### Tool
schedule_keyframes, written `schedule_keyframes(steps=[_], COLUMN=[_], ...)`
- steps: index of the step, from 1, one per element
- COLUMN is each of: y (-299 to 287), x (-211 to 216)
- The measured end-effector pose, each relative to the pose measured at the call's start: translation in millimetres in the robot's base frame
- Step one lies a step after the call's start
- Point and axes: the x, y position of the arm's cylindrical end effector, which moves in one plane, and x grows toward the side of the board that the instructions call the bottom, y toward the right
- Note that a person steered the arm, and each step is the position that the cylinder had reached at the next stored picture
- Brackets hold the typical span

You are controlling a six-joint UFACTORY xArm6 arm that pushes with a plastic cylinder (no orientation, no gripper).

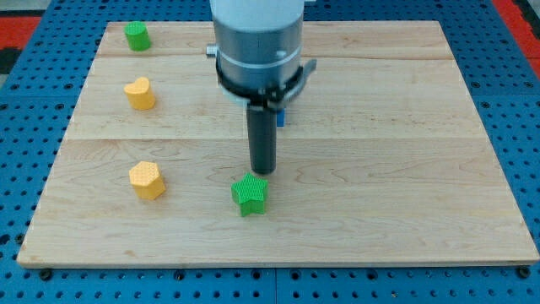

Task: Slide the yellow heart below blue cube

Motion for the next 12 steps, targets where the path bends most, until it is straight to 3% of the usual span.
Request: schedule_keyframes(steps=[1, 2, 3, 4, 6, 7, 8, 9, 10, 11, 12], y=[-63.9, -126.3, -217.8, -263.8, -101.4, -97.8, -38.7, -41.7, -36.6, -18.4, -57.9], x=[-49.9, -42.4, -80.6, -108.9, -109.9, -163.1, -127.0, -47.8, -40.8, -92.2, -126.3])
